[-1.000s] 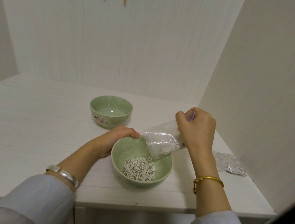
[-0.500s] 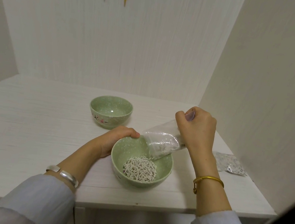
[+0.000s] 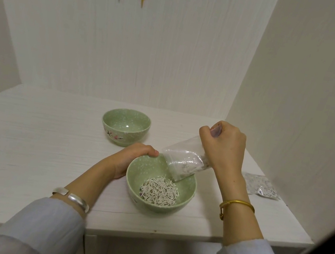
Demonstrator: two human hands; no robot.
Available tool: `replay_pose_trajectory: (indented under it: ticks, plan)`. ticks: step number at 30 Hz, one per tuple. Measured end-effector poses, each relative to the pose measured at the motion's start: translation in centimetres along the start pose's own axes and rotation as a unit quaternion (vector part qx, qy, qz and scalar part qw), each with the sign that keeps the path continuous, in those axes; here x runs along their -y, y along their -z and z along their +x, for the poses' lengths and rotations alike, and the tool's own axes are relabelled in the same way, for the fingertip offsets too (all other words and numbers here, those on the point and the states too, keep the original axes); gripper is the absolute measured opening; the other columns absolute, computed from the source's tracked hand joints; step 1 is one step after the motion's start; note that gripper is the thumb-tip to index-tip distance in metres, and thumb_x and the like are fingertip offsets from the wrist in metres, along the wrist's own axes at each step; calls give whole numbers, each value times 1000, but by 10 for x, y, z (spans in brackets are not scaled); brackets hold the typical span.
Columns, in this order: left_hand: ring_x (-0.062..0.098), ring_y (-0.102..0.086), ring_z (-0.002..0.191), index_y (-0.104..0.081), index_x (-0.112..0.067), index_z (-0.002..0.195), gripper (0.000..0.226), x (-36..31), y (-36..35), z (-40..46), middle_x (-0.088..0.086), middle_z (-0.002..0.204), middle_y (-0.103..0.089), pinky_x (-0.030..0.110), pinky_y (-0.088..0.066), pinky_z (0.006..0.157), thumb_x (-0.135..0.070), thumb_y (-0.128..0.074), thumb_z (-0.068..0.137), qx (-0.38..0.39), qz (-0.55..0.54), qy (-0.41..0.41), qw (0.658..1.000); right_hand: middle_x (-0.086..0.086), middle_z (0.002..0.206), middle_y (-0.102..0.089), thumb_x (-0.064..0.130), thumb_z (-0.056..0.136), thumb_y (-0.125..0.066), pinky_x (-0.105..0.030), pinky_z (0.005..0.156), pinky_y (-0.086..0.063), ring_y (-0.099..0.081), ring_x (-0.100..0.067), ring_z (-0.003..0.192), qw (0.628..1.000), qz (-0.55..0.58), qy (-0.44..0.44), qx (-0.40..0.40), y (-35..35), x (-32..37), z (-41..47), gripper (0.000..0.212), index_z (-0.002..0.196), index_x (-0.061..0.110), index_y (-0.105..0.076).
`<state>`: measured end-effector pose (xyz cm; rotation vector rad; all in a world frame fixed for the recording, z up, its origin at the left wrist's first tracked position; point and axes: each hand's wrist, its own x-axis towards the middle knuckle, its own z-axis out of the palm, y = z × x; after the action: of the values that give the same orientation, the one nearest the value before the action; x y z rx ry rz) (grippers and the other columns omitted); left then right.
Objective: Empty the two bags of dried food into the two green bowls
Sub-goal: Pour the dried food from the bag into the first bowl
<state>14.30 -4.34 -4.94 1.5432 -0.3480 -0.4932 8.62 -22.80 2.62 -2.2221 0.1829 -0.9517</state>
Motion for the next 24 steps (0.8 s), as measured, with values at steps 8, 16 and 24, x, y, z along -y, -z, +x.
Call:
replay_pose_trajectory:
  ticks: [8, 16, 24]
  plan:
    - [13, -63, 52, -69, -16, 59, 16, 0, 0, 1, -3, 55, -66, 25, -48, 57, -27, -59, 64, 2, 2, -1, 1000, 7, 55, -48, 20, 78, -56, -25, 53, -35, -51, -23, 66, 1000, 2, 2, 3, 0, 0, 0, 20, 62, 9, -53]
    - [11, -62, 50, -69, -17, 53, 21, 1, 0, 1, -2, 54, -65, 23, -49, 55, -26, -56, 66, 2, -2, -1, 1000, 7, 56, -48, 20, 77, -55, -27, 59, -35, -53, -24, 67, 1000, 1, 1, 2, 2, 2, 0, 19, 61, 11, -51]
    - [12, -63, 51, -67, -15, 62, 15, 0, 1, 1, -3, 55, -66, 25, -50, 56, -26, -57, 66, 9, -5, -5, 1000, 3, 58, -50, 21, 78, -55, -26, 61, -37, -53, -24, 68, 1000, -6, 4, 3, 4, 4, 0, 18, 62, 11, -52]
